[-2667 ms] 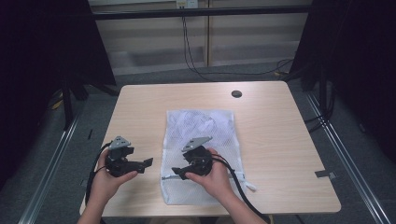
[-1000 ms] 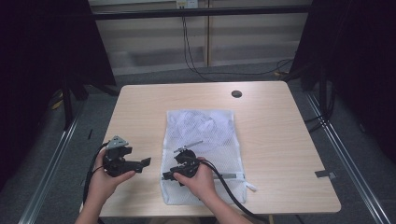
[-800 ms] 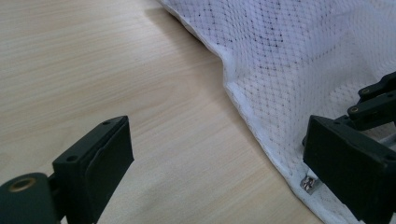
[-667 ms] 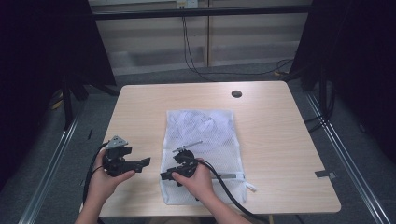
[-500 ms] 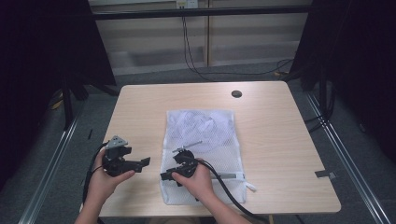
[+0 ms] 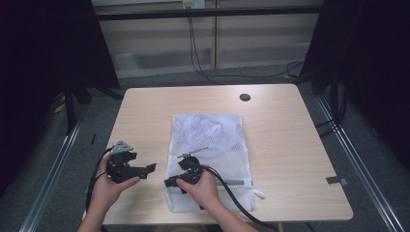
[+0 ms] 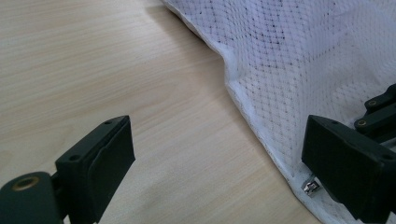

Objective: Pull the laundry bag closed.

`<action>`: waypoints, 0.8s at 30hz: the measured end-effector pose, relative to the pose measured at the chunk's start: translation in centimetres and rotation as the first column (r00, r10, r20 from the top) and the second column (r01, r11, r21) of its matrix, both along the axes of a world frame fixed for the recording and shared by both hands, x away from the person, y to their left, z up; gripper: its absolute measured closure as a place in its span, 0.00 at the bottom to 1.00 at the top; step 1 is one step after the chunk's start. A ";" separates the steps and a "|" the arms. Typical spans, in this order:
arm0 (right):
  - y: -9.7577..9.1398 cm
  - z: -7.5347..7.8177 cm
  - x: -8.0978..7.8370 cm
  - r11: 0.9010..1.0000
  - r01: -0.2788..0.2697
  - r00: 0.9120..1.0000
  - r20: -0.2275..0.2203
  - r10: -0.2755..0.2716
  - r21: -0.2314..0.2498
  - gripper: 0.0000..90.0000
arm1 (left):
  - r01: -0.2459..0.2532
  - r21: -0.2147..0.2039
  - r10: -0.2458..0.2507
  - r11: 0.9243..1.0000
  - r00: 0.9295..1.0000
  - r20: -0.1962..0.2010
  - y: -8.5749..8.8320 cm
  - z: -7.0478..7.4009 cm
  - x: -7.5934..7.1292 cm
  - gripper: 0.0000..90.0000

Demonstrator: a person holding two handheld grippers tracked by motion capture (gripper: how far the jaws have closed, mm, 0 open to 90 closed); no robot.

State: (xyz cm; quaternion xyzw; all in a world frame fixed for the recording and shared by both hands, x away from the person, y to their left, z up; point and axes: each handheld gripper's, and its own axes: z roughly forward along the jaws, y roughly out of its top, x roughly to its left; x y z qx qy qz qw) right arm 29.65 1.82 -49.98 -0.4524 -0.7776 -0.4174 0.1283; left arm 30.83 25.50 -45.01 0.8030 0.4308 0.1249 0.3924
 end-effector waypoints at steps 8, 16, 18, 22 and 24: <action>0.3 -0.3 0.0 1.000 -0.007 1.000 0.000 0.007 -0.023 0.83 | 0.002 0.005 -0.002 1.000 1.000 -0.001 0.0 0.0 0.0 0.10; 0.7 -0.7 0.0 1.000 -0.006 1.000 0.004 0.006 -0.026 0.84 | 0.001 0.004 -0.001 1.000 1.000 -0.002 0.0 0.0 0.0 0.10; 0.7 -0.7 0.0 1.000 0.002 1.000 -0.006 -0.002 -0.024 0.85 | 0.002 0.004 -0.002 1.000 1.000 -0.004 0.0 0.0 0.0 0.10; 0.9 -0.8 0.0 0.999 0.006 1.000 0.007 -0.006 -0.034 0.89 | 0.000 0.004 0.000 1.000 1.000 -0.002 0.1 0.0 0.0 0.10; 0.9 -0.7 0.1 0.999 0.009 1.000 0.007 -0.009 -0.045 0.92 | -0.003 -0.001 0.003 1.000 1.000 -0.006 0.1 0.0 0.0 0.11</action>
